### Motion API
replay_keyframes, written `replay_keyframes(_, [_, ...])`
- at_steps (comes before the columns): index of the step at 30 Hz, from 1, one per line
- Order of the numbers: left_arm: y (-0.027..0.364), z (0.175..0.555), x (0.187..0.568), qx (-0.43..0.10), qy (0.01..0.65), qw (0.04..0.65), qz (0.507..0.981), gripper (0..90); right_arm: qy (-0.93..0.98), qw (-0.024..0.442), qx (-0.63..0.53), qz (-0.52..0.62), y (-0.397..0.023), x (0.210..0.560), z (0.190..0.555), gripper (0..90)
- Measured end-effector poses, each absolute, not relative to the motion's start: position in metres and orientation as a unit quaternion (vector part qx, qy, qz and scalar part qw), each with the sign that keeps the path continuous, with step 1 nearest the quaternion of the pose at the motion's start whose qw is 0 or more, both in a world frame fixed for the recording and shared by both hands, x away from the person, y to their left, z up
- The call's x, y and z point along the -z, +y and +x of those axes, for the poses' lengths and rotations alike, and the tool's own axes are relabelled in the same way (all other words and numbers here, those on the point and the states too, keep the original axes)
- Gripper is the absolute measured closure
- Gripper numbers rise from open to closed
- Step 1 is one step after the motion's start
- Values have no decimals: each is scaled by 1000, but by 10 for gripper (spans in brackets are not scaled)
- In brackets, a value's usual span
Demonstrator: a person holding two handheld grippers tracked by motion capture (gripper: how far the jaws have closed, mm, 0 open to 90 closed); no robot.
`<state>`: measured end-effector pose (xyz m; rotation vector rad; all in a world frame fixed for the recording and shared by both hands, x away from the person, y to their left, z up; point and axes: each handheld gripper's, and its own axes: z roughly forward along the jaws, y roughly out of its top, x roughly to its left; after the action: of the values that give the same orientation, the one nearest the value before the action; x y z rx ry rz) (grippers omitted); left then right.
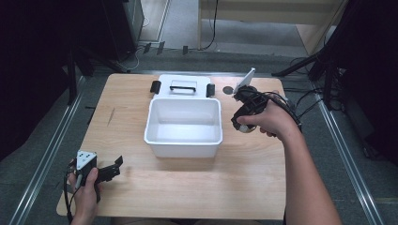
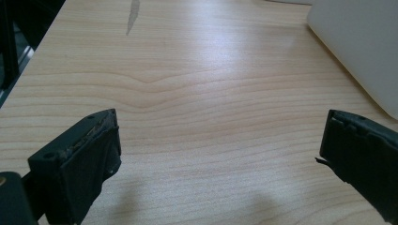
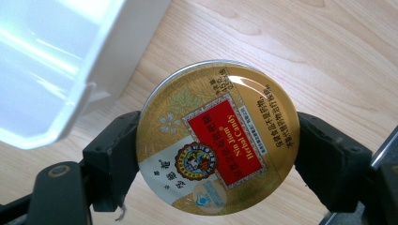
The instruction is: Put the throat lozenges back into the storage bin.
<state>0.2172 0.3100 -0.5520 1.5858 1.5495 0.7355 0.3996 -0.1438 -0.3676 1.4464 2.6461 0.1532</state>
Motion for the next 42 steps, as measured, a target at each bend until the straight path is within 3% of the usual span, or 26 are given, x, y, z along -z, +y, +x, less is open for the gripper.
replay_keyframes(21, [310, 218, 552, -285, 611, 393, 625, 0, 892, 58, -58, 444, -95, 339, 403, 209])
replay_keyframes(42, [310, 218, 552, -281, 611, 393, 628, 0, 921, 60, -68, 379, -42, 350, 398, 209])
